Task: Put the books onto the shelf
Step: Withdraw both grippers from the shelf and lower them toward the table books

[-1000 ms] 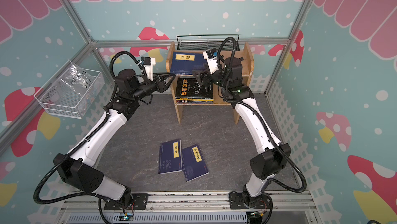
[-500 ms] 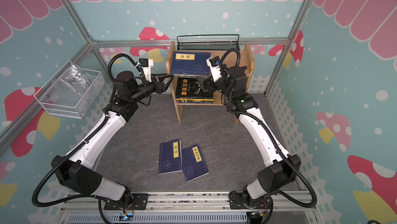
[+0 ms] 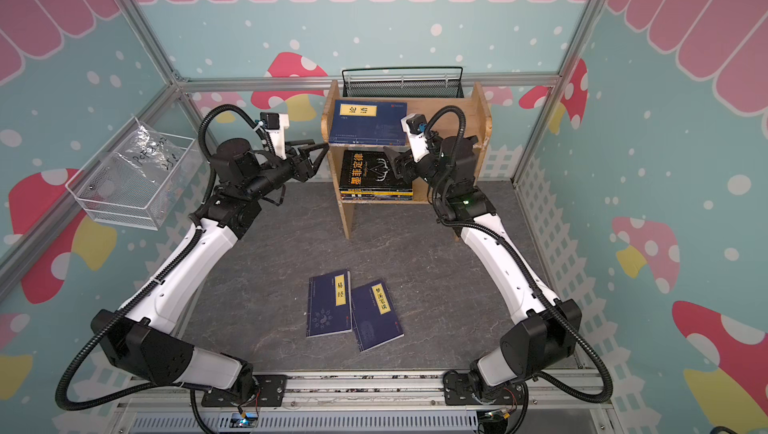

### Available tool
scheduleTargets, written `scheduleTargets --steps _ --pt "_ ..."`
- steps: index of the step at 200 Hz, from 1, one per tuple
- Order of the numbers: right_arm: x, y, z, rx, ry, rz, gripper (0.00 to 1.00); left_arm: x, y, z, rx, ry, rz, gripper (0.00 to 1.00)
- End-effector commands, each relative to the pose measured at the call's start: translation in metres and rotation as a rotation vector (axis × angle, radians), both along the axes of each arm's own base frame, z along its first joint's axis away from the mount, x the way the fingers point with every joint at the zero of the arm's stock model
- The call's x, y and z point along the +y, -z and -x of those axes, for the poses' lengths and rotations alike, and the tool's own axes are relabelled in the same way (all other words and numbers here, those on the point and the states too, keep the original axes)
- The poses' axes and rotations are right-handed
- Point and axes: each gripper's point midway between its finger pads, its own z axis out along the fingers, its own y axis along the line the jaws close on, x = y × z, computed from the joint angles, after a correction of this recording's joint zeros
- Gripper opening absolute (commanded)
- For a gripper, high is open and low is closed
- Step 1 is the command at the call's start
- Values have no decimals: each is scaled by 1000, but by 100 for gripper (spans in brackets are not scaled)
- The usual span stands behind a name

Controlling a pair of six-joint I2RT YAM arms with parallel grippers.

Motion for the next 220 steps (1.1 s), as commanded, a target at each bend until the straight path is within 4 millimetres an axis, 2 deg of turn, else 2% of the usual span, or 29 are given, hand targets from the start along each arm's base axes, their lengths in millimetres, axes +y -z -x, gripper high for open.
scheduleTargets --steps 1,28,89,152,220 --pt "1 -11 -3 -60 16 -15 75 -4 -2 -7 -22 24 -38 55" --pt "3 -10 -5 -59 8 -28 72 -6 0 -15 -20 26 -30 49" --pt "7 1 -9 -52 4 9 66 -8 0 -21 -30 25 -14 47" --pt "12 9 -20 -44 33 -1 58 -7 4 -37 -1 -1 18 39" --pt "12 9 -26 -58 58 -5 52 -5 4 -34 0 -2 26 36"
